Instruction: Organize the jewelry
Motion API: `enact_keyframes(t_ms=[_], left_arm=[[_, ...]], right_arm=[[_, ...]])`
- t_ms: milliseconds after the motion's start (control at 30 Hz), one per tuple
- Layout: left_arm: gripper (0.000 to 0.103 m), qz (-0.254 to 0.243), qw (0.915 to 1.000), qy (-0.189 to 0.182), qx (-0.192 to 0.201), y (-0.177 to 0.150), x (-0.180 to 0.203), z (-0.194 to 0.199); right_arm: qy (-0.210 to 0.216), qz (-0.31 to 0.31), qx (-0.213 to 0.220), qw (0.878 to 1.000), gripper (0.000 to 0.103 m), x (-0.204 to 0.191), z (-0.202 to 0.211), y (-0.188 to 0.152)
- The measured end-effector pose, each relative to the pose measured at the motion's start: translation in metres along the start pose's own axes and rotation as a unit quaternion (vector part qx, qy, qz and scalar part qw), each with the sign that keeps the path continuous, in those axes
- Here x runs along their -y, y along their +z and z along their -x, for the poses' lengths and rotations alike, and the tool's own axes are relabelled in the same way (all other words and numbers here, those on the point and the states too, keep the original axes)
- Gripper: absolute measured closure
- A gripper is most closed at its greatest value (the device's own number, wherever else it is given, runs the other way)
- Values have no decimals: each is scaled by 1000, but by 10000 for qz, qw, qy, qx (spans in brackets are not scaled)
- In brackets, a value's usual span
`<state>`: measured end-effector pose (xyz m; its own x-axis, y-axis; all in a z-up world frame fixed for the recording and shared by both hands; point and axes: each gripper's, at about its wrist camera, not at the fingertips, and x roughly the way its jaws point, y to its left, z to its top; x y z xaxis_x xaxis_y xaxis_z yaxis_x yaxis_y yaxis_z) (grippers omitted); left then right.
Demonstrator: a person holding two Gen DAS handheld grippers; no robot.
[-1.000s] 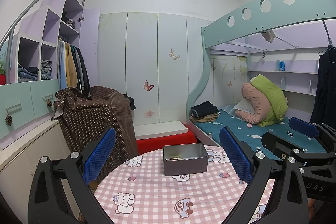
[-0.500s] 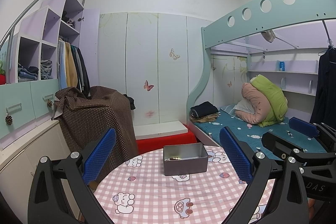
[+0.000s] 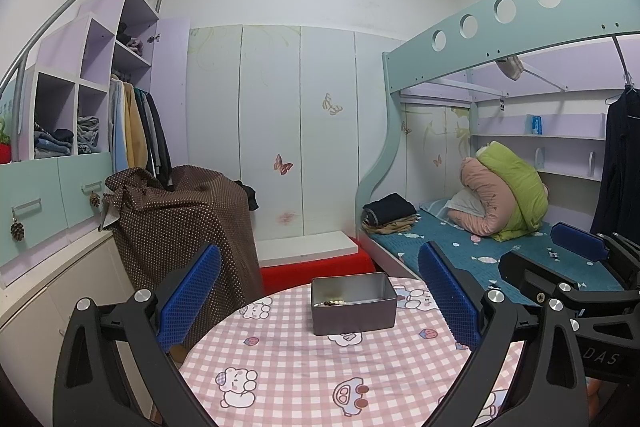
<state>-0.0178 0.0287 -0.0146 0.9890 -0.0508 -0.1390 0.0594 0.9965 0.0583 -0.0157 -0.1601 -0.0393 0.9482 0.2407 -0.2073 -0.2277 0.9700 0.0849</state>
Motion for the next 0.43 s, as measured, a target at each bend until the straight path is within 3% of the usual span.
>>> enact_keyframes(t_ms=[433], left_arm=[[7,49,10000,-52,-48,1,-6,-5]], right_arm=[[-15,-13,-12,10000,20,4,0,-2]])
